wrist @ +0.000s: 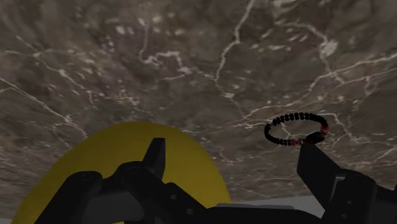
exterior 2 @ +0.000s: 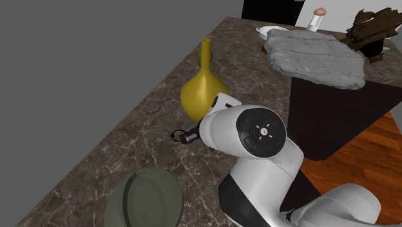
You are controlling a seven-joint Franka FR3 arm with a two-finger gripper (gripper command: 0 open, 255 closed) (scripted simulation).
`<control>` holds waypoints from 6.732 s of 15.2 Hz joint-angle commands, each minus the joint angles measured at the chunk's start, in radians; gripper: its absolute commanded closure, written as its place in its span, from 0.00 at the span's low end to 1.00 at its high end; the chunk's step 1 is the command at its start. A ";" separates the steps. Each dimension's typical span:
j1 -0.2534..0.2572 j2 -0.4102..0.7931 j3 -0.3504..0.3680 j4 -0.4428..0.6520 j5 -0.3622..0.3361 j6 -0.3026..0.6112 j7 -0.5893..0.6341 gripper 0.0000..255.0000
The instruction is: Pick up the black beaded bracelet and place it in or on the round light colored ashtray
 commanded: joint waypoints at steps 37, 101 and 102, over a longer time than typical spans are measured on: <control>-0.183 0.125 0.221 0.105 -0.099 0.193 0.101 1.00; -0.064 -0.064 0.492 0.410 -0.001 -0.283 0.404 0.00; -0.064 -0.064 0.491 0.410 -0.001 -0.283 0.404 0.00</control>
